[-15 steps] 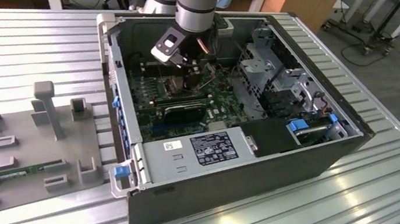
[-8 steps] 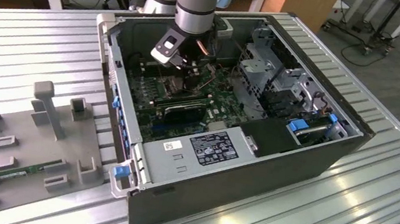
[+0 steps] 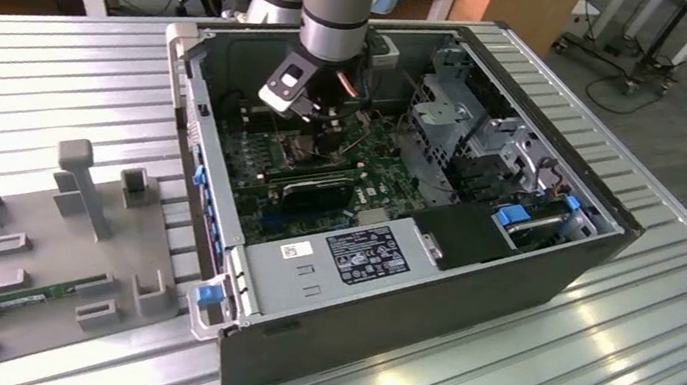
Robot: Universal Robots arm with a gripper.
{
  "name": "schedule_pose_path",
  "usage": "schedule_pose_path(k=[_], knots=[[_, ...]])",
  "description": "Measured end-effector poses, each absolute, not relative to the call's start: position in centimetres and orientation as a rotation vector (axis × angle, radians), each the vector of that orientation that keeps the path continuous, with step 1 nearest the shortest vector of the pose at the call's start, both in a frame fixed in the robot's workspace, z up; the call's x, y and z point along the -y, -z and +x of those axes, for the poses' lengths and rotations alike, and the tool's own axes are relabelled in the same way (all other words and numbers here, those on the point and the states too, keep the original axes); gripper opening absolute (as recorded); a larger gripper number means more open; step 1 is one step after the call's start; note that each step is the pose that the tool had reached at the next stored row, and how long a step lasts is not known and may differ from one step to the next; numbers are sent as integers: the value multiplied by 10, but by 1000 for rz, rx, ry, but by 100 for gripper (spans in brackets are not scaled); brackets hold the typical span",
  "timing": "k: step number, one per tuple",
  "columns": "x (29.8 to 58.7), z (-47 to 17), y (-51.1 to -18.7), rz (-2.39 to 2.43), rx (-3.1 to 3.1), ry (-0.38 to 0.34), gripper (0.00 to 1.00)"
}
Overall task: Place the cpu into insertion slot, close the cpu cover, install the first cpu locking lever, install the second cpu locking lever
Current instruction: 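Place the cpu into insertion slot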
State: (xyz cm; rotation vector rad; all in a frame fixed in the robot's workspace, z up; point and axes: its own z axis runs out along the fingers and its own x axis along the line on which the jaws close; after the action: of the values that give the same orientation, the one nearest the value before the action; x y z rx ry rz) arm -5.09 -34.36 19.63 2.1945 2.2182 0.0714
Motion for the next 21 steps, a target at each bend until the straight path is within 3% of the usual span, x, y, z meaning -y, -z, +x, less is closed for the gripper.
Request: schedule_pose_path(k=[21], knots=[[341, -52, -192, 2200, -2221, -79, 54]])
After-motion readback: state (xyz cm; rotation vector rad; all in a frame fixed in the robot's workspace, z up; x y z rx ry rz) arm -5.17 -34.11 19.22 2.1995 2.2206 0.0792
